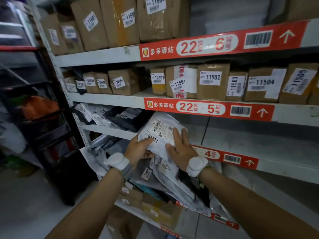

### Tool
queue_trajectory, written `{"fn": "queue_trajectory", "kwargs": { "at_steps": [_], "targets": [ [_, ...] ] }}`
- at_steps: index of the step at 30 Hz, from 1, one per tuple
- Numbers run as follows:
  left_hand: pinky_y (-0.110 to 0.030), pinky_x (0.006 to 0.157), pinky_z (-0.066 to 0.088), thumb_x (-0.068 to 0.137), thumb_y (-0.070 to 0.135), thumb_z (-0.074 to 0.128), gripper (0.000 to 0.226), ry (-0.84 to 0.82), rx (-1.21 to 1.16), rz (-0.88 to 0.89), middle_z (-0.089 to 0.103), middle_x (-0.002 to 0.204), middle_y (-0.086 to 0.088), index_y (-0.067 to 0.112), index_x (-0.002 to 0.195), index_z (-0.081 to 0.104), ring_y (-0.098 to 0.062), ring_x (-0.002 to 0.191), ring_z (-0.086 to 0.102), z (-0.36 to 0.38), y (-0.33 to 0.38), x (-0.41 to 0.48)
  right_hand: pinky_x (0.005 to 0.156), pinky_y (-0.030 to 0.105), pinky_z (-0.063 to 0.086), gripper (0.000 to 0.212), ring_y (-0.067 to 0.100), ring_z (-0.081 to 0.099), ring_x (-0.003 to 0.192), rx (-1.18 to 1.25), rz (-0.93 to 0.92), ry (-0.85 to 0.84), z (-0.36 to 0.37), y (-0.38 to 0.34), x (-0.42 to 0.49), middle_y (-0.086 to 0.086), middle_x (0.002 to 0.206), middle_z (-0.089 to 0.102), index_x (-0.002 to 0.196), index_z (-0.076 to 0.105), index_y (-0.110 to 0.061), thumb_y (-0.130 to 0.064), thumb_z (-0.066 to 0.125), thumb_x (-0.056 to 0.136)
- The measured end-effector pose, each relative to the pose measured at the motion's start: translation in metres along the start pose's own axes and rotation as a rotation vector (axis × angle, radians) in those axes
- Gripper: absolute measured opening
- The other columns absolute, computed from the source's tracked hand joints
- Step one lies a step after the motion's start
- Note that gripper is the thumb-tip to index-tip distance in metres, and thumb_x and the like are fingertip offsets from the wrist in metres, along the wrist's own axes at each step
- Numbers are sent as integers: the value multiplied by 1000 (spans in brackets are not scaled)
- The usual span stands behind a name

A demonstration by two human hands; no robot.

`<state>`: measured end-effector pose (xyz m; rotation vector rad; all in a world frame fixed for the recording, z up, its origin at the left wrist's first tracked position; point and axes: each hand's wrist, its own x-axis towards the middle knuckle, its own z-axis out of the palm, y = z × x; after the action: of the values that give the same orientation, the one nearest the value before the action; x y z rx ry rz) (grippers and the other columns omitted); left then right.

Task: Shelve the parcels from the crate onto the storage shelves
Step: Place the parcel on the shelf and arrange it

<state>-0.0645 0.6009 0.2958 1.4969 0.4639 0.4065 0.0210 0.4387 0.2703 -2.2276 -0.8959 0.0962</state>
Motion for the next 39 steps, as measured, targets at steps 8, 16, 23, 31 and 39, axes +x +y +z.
{"fn": "queue_trajectory", "kwargs": {
  "at_steps": [8, 16, 23, 31, 39],
  "targets": [
    [-37, 67, 60, 94, 16, 62, 10, 37, -46, 21, 72, 104, -17, 15, 103, 66, -35, 89, 69, -59, 12, 91, 115, 49, 32, 76, 45, 23, 144, -134, 39, 69, 47, -35, 96, 17, 164, -9, 158, -4, -21, -50, 37, 102],
    [-36, 59, 57, 96, 19, 61, 11, 33, 10, 58, 71, 96, -21, 9, 97, 65, -35, 77, 69, -116, 22, 188, 118, 52, 22, 65, 48, 1, 148, -99, 153, -35, 79, -67, 194, 21, 163, -8, 156, 18, -23, -51, 11, 98],
    [-29, 46, 52, 96, 55, 50, 50, 186, 267, 147, 70, 61, -11, 10, 82, 65, -24, 50, 65, -162, -3, 211, 120, 55, 6, 87, 34, 5, 152, -325, 173, -47, 113, -60, 223, 10, 166, 3, 158, -4, -29, -80, 6, 88],
    [-32, 58, 53, 101, 39, 46, 26, 406, 151, 205, 67, 88, -16, 14, 106, 51, -31, 60, 64, -155, -8, 213, 117, 43, 18, 70, 31, 33, 140, -363, 153, 72, 113, -56, 217, 9, 154, 34, 158, 5, -29, -61, 29, 100],
    [-20, 47, 48, 91, 13, 67, 33, 442, -8, 239, 61, 83, -12, 15, 109, 39, -15, 49, 61, -149, -6, 211, 115, 44, 21, 71, 32, 39, 136, -376, 140, 77, 112, -55, 219, 10, 150, 42, 157, 13, -23, -61, 29, 99]
  ]
}}
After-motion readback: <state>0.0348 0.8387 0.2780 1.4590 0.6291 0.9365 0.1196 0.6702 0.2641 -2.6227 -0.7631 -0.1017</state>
